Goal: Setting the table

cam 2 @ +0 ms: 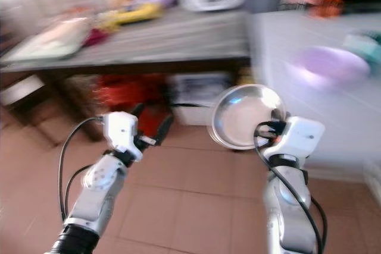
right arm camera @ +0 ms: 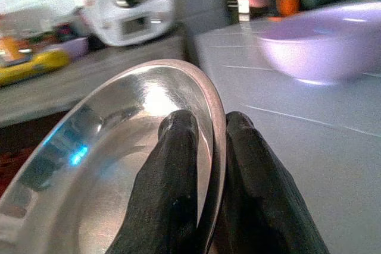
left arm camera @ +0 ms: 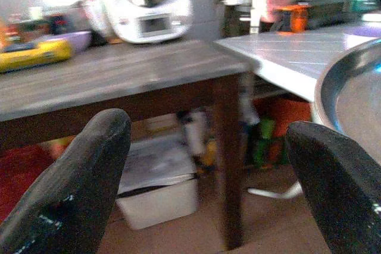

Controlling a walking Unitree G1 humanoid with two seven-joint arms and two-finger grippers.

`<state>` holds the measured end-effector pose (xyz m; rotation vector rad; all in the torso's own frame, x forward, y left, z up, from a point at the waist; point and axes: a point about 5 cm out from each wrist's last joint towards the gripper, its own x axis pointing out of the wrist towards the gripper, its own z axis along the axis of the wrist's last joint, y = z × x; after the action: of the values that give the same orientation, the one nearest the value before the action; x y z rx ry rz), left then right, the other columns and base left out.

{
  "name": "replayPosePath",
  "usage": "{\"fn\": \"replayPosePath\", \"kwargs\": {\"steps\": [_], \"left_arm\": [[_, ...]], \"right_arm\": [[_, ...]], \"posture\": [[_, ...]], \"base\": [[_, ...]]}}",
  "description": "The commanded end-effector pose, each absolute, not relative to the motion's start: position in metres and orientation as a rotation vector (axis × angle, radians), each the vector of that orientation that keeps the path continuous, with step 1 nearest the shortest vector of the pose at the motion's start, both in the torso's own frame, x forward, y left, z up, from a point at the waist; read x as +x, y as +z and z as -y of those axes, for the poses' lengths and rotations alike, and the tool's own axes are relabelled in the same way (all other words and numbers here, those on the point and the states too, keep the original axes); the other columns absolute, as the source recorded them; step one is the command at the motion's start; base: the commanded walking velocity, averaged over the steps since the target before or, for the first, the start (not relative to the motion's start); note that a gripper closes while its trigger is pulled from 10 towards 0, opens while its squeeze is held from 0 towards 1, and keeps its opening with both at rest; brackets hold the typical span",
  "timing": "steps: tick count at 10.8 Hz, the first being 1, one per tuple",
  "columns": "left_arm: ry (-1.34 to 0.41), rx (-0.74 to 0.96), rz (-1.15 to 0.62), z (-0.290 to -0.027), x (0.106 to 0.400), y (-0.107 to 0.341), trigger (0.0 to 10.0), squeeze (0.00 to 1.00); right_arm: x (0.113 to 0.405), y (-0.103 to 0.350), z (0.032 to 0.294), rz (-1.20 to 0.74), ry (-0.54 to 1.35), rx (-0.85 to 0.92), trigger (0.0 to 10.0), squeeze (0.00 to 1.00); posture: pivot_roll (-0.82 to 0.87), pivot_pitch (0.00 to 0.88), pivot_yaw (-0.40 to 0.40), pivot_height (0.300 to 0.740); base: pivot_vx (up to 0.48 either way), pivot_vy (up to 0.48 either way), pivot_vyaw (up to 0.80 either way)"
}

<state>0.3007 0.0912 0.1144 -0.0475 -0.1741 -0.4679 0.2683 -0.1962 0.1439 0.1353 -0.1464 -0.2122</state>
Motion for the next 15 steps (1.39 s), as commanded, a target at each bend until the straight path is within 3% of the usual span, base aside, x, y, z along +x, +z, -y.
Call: {"fn": "replayPosePath", "kwargs": {"steps": [1, 4, 7, 9, 12, 14, 15], "left_arm": [[-0.432, -0.026, 0.163, -0.107, 0.302, 0.112, 10.0, 0.00], [-0.433, -0.022, 0.160, -0.106, 0.302, 0.111, 10.0, 0.00], [-0.316, 0.040, 0.141, -0.119, 0.307, 0.105, 10.0, 0.00], [-0.142, 0.090, 0.100, -0.153, 0.304, 0.094, 10.0, 0.00], [-0.030, 0.109, 0.027, -0.173, 0.286, 0.070, 10.0, 0.00], [-0.005, 0.101, 0.017, -0.179, 0.287, 0.070, 10.0, 0.00], [0.039, 0.097, 0.000, -0.184, 0.285, 0.068, 10.0, 0.00]], "right_arm": [[0.270, 0.149, 0.184, 0.171, -0.171, 0.154, 10.0, 0.00], [0.271, 0.149, 0.185, 0.168, -0.171, 0.153, 10.0, 0.00], [0.272, 0.145, 0.185, 0.155, -0.164, 0.152, 10.0, 0.00], [0.280, 0.142, 0.179, 0.121, -0.087, 0.134, 10.0, 0.00], [0.290, 0.136, 0.167, 0.050, 0.007, 0.114, 10.0, 0.00], [0.290, 0.131, 0.160, 0.024, 0.049, 0.107, 10.0, 0.00], [0.290, 0.126, 0.157, 0.011, 0.067, 0.109, 10.0, 0.00]], "posture": [[-0.21, 0.036, 0.141, 0.740], [-0.21, 0.032, 0.136, 0.740], [-0.20, 0.016, 0.122, 0.740], [-0.14, 0.003, 0.051, 0.740], [-0.10, 0.021, -0.091, 0.740], [-0.09, 0.029, -0.113, 0.740], [-0.07, 0.044, -0.081, 0.740]], "base": [[0.304, 0.000, 0.80], [0.428, 0.000, 0.00], [0.000, 0.000, 0.00], [0.000, 0.000, 0.00], [0.000, 0.000, 0.00], [0.000, 0.000, 0.00], [0.000, 0.000, 0.00]]}}
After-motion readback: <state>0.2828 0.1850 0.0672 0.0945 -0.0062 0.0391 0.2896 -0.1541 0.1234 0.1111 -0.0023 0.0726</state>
